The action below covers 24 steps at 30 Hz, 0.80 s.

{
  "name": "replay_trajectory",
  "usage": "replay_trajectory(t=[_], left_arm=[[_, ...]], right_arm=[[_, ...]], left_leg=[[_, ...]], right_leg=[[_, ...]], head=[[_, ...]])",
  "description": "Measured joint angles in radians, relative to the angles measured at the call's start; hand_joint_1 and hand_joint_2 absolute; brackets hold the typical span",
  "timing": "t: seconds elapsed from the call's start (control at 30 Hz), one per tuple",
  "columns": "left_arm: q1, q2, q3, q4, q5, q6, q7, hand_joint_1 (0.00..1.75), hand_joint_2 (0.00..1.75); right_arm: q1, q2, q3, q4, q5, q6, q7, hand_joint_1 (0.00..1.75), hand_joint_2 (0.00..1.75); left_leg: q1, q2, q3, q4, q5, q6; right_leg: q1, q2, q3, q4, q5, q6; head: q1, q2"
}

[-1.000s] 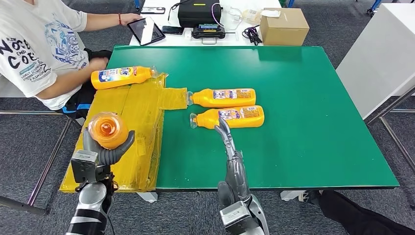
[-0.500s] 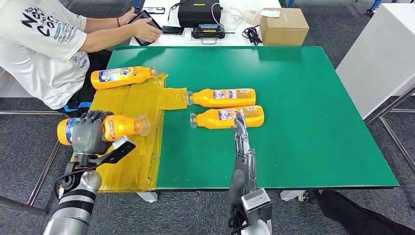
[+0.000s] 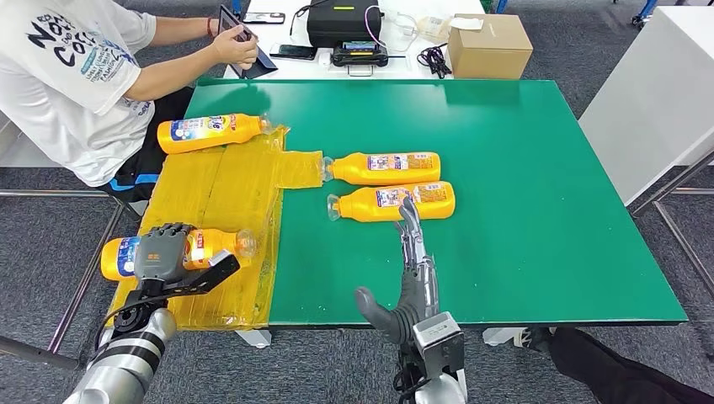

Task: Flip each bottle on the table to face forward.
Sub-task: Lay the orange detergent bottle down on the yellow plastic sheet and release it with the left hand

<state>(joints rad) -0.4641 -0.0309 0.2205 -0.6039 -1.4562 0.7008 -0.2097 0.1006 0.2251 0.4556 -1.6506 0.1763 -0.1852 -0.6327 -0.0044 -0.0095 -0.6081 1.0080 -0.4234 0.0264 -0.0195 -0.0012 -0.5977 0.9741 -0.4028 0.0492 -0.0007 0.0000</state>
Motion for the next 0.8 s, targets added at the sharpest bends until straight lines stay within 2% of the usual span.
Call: replay_trajectory(t=[0.2, 0.23, 0.33, 0.37, 0.43, 0.67, 0.8], left_arm=[[-0.026, 0.010, -0.021, 0.057, -0.010, -0.014, 0.010, 1.75, 1.75], [-0.029, 0.012, -0.026, 0.062, -0.014, -0.017, 0.012, 1.61, 1.75], [-0.037, 0.014, -0.030, 0.072, 0.002, -0.040, 0.006, 0.38, 1.75], [-0.040, 0.014, -0.031, 0.075, 0.013, -0.056, 0.001, 0.08, 1.75], [-0.045, 0.014, -0.031, 0.080, 0.039, -0.100, -0.016, 0.00, 1.75], [-0.061, 0.014, -0.030, 0.082, 0.203, -0.353, -0.130, 0.00, 1.75], [-0.062, 0.016, -0.030, 0.082, 0.257, -0.421, -0.154, 0.00, 1.75]], right_arm=[[-0.001, 0.006, -0.005, 0.011, -0.006, 0.014, 0.010, 0.00, 1.75], [-0.002, 0.007, -0.006, 0.012, -0.007, 0.016, 0.011, 0.00, 1.75], [-0.002, 0.009, -0.007, 0.016, -0.011, 0.020, 0.014, 0.00, 1.75], [-0.002, 0.009, -0.008, 0.017, -0.012, 0.021, 0.016, 0.00, 1.75], [-0.002, 0.010, -0.011, 0.019, -0.014, 0.025, 0.021, 0.00, 1.75], [-0.010, 0.024, -0.034, 0.042, -0.041, 0.038, 0.058, 0.00, 1.75], [-0.022, 0.035, -0.047, 0.064, -0.053, 0.041, 0.066, 0.00, 1.75]], left_leg=[[0.000, -0.001, 0.003, 0.000, 0.000, 0.000], [0.000, -0.001, 0.003, 0.000, 0.000, 0.000], [0.000, -0.001, 0.005, 0.000, 0.000, 0.000], [0.000, -0.001, 0.005, 0.000, 0.000, 0.000], [0.000, -0.001, 0.006, 0.000, 0.000, 0.000], [-0.001, -0.004, 0.012, -0.001, 0.000, 0.000], [-0.001, -0.010, 0.016, -0.001, 0.000, 0.000]], right_leg=[[0.000, 0.000, 0.003, 0.000, 0.000, 0.000], [0.000, 0.000, 0.004, 0.000, 0.000, 0.000], [0.000, 0.000, 0.005, 0.000, 0.000, 0.000], [0.000, 0.000, 0.006, 0.000, 0.000, 0.000], [0.000, 0.000, 0.007, 0.000, 0.000, 0.000], [-0.001, -0.003, 0.013, 0.000, -0.001, 0.000], [-0.001, -0.008, 0.018, -0.001, -0.003, -0.001]], head=[[0.000, 0.000], [0.000, 0.000], [0.000, 0.000], [0.000, 0.000], [0.000, 0.000], [0.000, 0.000], [0.000, 0.000]])
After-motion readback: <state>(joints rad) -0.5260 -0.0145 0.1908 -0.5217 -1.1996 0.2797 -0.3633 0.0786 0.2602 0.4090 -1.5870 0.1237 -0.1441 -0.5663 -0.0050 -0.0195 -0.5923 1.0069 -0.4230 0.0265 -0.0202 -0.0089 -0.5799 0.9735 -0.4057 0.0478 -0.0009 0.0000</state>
